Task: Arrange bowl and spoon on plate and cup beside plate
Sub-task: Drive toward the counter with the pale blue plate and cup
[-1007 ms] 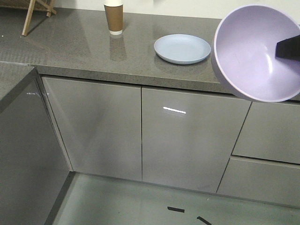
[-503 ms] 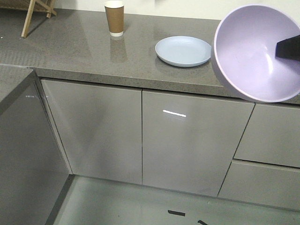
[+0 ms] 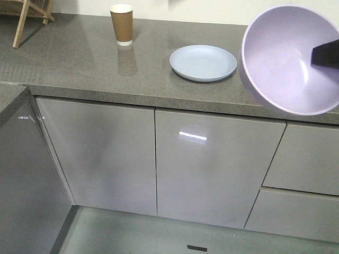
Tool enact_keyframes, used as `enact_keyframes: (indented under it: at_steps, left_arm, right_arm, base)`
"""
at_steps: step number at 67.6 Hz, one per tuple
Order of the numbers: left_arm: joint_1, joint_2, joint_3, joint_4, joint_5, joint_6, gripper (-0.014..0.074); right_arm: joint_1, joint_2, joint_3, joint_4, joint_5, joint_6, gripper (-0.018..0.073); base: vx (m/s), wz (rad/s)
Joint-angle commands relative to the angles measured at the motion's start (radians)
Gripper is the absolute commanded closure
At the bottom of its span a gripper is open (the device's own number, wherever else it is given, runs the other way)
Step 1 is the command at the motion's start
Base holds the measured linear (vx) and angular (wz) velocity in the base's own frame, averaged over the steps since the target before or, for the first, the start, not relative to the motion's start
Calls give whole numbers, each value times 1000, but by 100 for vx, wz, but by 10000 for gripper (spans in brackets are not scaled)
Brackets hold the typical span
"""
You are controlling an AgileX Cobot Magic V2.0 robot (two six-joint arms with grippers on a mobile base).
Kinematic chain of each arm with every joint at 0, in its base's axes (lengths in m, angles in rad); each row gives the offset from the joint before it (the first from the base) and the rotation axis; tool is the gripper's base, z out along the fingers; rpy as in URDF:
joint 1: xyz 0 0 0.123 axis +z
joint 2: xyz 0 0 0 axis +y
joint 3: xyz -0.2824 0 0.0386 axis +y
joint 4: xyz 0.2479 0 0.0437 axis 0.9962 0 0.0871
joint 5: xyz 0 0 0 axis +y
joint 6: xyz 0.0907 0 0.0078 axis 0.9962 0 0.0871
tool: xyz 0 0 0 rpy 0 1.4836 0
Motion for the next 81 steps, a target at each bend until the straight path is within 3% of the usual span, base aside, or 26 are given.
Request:
enact_keyframes:
  at_steps: [1,81]
  left_arm:
    - [-3,-18,-26,-23,-57,-3,604]
    - [-3,-18,-26,-23,-57,-3,604]
  right_arm:
    - [-5,-18,-29,31,-57,-7,565]
    - [-5,-18,-29,31,-57,-7,565]
  base:
    - [10,-4]
    - [9,3]
